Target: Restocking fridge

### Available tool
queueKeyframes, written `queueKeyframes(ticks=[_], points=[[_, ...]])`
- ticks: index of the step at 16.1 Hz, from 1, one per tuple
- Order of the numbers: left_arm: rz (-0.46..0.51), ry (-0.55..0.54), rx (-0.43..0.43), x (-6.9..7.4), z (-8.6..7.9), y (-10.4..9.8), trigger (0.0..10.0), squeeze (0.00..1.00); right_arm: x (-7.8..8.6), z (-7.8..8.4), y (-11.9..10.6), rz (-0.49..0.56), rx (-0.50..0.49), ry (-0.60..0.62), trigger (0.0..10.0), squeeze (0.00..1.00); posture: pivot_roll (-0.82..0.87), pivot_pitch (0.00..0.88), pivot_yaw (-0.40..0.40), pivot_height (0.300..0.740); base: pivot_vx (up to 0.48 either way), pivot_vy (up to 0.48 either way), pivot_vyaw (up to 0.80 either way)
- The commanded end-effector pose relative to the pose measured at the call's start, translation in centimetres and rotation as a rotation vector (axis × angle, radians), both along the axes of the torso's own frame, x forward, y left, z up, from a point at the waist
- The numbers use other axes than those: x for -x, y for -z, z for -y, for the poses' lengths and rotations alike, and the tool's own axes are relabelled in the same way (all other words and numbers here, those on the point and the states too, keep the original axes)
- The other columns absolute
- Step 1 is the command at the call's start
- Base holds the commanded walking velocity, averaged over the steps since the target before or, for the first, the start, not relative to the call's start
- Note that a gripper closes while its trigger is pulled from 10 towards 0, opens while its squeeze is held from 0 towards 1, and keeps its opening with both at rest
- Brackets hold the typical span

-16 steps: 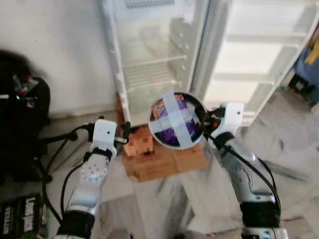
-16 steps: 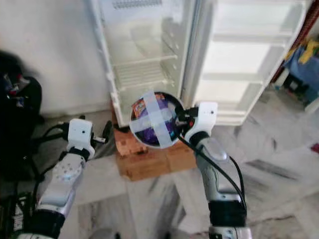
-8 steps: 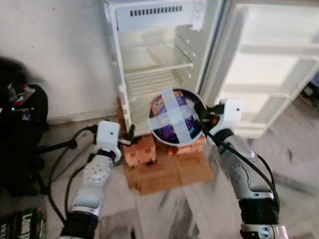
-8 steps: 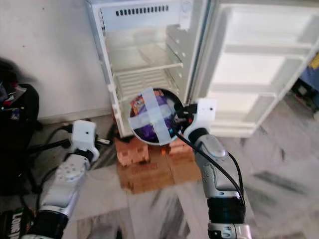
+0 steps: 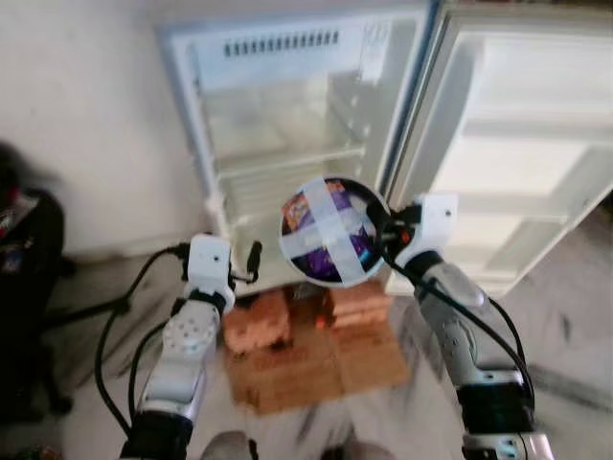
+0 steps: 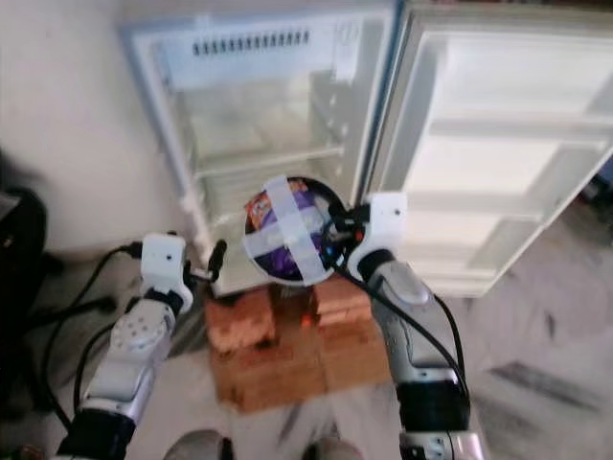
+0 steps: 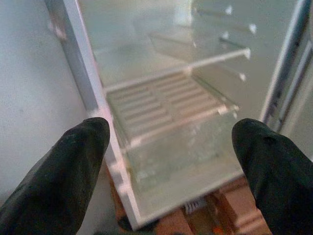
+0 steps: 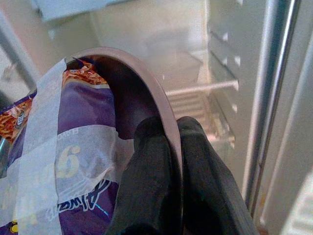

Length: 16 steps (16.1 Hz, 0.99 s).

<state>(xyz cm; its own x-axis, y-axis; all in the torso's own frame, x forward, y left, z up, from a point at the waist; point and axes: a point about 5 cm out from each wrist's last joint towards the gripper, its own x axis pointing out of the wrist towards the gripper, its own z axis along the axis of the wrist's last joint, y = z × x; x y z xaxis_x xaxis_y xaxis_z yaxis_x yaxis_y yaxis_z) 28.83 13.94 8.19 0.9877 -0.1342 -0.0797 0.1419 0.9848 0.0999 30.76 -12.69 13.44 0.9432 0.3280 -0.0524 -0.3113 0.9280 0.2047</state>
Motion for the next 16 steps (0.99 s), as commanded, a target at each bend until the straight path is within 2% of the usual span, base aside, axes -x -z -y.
queueKeyframes(ticks=[1, 5, 7, 8, 9, 12, 13, 16], points=[[0.003, -0.037, -0.006, -0.1, -1.0, -0.2, 10.0, 0.0, -0.2, -0.9, -1.0, 0.045, -0.009, -0.03, 10.0, 0.0, 0.07, 0.085, -0.033, 0.74, 0.42, 0.0, 0.0], [-0.012, -0.061, 0.008, -0.1, -0.9, -0.1, 10.0, 0.0, -0.1, -0.8, -0.8, 0.037, -0.004, -0.032, 10.0, 0.0, 0.07, 0.085, -0.033, 0.74, 0.143, 0.424, 0.0], [0.03, -0.142, -0.025, 0.1, -1.8, -0.6, 10.0, 0.0, -0.1, -0.8, -0.8, 0.045, 0.006, -0.042, 10.0, 0.0, 0.07, 0.085, -0.033, 0.74, 0.0, 0.48, 0.0], [0.082, -0.171, -0.033, 0.7, -2.4, -1.1, 10.0, 0.0, -0.1, -0.7, -0.9, 0.054, 0.012, -0.045, 10.0, 0.0, 0.08, 0.084, -0.031, 0.74, 0.0, 0.0, 0.71], [0.087, -0.207, -0.051, 1.3, -2.9, -1.1, 10.0, 0.0, 0.0, -0.7, -0.8, 0.051, 0.012, -0.042, 10.0, 0.0, 0.08, 0.087, -0.032, 0.74, 0.0, 0.0, 0.79], [0.064, -0.2, -0.06, 2.0, -2.9, -0.8, 10.0, 0.0, -0.1, -0.7, -0.7, 0.046, 0.009, -0.039, 10.0, 0.0, 0.09, 0.087, -0.033, 0.74, 0.0, 0.0, 0.79], [0.061, -0.203, -0.064, 2.7, -2.8, -0.7, 10.0, 0.0, -0.2, -0.8, -0.6, 0.041, 0.012, -0.039, 10.0, 0.0, 0.09, 0.087, -0.031, 0.74, 0.0, 0.0, 0.48], [0.055, -0.195, -0.086, 4.1, -2.5, -0.5, 10.0, 0.0, -0.5, -0.5, -0.8, 0.045, 0.024, -0.031, 10.0, 0.0, 0.1, 0.092, -0.03, 0.74, 0.0, 0.0, 0.0]])
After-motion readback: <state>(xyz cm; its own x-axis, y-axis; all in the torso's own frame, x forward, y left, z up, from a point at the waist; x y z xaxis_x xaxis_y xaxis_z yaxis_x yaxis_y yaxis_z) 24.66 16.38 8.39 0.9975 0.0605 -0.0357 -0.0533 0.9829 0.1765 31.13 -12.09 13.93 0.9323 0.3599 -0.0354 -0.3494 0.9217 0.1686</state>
